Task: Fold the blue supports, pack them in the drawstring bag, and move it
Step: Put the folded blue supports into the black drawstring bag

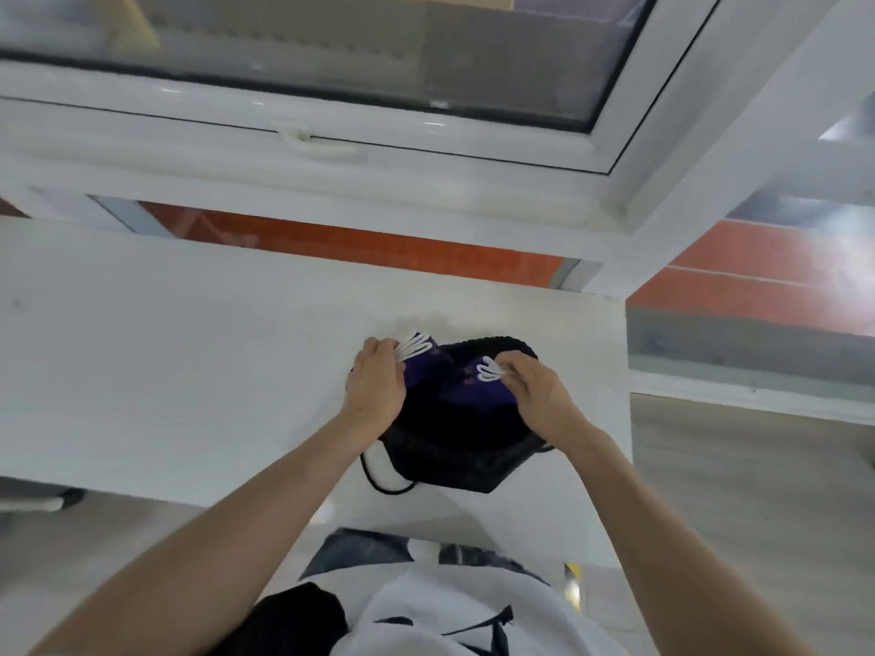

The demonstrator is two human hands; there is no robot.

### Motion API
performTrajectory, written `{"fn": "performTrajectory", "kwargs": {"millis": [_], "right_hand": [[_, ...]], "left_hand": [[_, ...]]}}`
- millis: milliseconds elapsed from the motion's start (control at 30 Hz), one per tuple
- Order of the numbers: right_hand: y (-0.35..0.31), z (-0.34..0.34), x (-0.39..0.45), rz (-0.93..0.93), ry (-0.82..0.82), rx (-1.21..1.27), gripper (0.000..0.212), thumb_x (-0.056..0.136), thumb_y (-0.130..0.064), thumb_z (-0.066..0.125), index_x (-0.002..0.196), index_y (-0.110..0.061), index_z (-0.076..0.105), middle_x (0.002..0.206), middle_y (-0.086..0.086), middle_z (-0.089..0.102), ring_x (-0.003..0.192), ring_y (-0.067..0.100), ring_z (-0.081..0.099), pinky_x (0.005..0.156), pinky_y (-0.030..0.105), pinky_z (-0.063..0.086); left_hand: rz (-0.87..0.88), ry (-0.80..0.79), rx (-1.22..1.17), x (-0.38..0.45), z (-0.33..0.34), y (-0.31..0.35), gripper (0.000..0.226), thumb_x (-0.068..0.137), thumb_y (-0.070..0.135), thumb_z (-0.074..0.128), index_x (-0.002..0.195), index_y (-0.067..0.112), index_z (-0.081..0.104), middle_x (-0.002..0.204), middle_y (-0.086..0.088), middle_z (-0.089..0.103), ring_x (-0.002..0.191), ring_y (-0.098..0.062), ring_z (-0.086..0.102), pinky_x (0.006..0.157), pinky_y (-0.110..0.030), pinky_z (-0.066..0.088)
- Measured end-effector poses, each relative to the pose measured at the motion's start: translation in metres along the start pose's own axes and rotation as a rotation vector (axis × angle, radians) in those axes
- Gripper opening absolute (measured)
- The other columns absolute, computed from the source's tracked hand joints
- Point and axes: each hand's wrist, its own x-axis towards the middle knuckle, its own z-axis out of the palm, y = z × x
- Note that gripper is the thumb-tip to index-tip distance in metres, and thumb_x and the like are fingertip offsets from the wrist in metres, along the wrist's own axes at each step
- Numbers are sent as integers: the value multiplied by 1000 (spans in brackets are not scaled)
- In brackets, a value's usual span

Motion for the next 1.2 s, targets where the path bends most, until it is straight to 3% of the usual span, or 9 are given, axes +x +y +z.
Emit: {"fn": "performTrajectory", "kwargs": {"millis": [200,400,633,767,933,1067,1200], "right_hand": [[25,0,20,-137,-206,-174,28,107,-16,47,132,-20,60,126,-2,64,118,21,54,103,41,46],[31,9,31,-42,-347,-366,31,105,-17,45,132,-25,57,125,4,63,112,29,57,92,44,50],[41,31,44,19,-290,-490,43,100,-10,52,140,-23,60,128,4,53,121,29,44,99,42,46],[33,31,46,-1,-284,-501,45,102,-22,57,147,-20,53,137,7,52,128,31,44,107,43,43],[-18,20,42,-210,-171,-133,71,92,-39,73,153,-24,40,150,2,48,138,21,42,115,38,36],[-38,27,43,-341,-160,-129,53,96,-30,70,145,-18,53,129,3,64,117,22,57,104,40,49],[-40,32,34,-239,-112,-124,27,100,-19,62,128,-18,65,115,0,69,105,18,62,97,40,52]], "left_hand": [[-69,31,83,-10,11,11,27,102,13,47,126,7,56,122,-13,53,108,-34,56,93,-49,50],[-81,26,150,-17,15,13,27,103,17,47,128,10,54,121,-10,51,108,-33,56,89,-48,50],[-52,12,144,-22,17,7,26,103,18,49,127,12,55,118,-7,52,105,-30,57,89,-45,51],[4,-3,79,-22,13,5,25,103,17,51,127,15,57,118,-3,52,102,-25,57,93,-43,51],[172,-2,67,-20,11,7,29,102,14,52,131,14,59,118,-3,54,106,-22,56,96,-37,49],[266,2,4,-19,12,4,28,102,10,54,129,14,62,113,-2,55,101,-19,55,93,-34,49],[285,-11,-79,-15,7,-3,27,103,23,56,128,15,63,116,2,56,105,-14,54,97,-33,48]]}}
